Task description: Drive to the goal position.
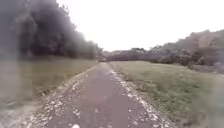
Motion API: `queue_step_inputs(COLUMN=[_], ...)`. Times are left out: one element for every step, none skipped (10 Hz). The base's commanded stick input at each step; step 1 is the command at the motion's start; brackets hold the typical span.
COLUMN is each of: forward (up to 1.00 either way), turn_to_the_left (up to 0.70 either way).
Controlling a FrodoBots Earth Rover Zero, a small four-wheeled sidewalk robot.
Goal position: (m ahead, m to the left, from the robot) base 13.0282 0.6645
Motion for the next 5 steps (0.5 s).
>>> queue_step_inputs(forward=[0.85, 0.85, 0.85, 0.85, 0.85], turn_to_the_left=[0.01, 0.01, 0.01, 0.01, 0.01])
